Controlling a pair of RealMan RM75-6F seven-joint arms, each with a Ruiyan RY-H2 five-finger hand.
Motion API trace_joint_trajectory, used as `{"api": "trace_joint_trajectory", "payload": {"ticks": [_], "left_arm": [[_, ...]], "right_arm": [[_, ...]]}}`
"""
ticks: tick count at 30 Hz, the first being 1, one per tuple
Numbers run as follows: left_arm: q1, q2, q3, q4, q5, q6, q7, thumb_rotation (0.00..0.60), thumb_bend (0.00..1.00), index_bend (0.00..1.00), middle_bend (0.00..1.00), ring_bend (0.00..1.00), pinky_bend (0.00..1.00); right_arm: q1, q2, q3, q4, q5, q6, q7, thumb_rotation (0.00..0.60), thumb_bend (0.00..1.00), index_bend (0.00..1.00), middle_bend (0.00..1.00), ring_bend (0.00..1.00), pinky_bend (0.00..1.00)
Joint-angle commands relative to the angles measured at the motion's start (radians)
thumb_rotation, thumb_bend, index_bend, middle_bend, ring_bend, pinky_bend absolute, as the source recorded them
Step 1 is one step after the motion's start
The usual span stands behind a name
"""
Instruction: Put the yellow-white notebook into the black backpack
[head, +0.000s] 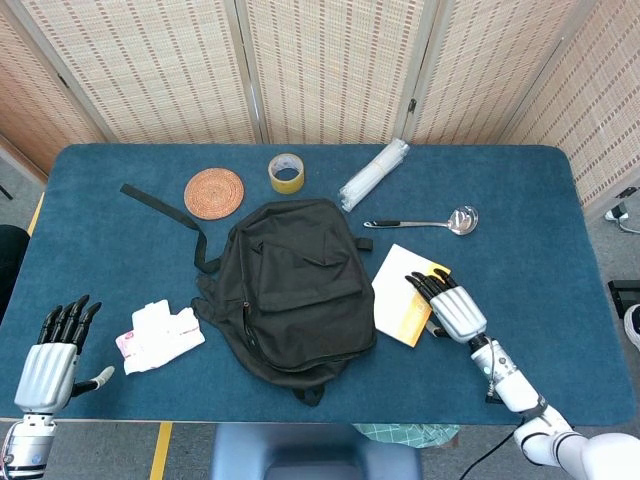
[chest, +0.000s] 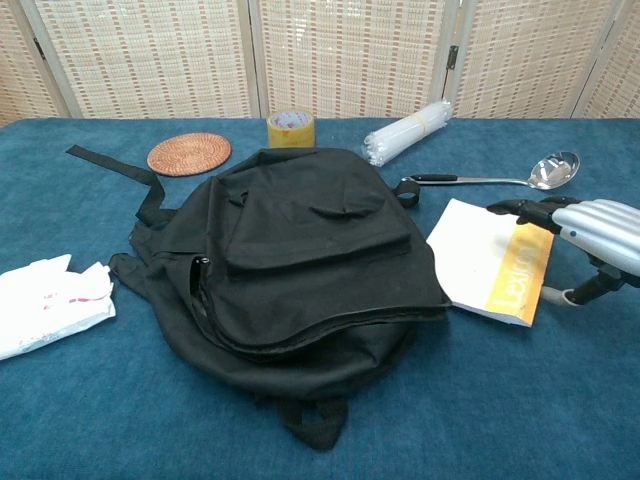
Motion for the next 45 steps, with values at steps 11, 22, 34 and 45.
{"api": "trace_joint_trajectory", "payload": {"ticks": [11, 22, 34, 45], "left_arm": [[0.003, -0.001, -0.001, 0.003, 0.000, 0.004, -0.008, 0.600, 0.20, 0.10, 0.05, 0.07, 0.00], [0.009, 0.004, 0.001, 0.002, 0.001, 0.011, -0.019, 0.600, 0.20, 0.10, 0.05, 0.07, 0.00], [0.010, 0.003, 0.000, 0.003, 0.004, 0.011, -0.022, 0.600, 0.20, 0.10, 0.05, 0.07, 0.00], [0.008, 0.007, -0.002, 0.004, 0.003, 0.009, -0.024, 0.600, 0.20, 0.10, 0.05, 0.07, 0.00]], "right_arm": [[0.048, -0.019, 0.044, -0.039, 0.013, 0.046, -0.013, 0.600, 0.34, 0.09, 0.15, 0.21, 0.15], [0.082, -0.050, 0.026, -0.045, -0.009, 0.042, -0.068, 0.600, 0.34, 0.31, 0.17, 0.21, 0.15], [0.073, -0.075, 0.027, -0.010, 0.004, 0.071, -0.049, 0.600, 0.34, 0.45, 0.23, 0.24, 0.15], [0.070, -0.093, 0.024, 0.036, 0.004, 0.102, -0.024, 0.600, 0.34, 0.64, 0.34, 0.31, 0.20]]}}
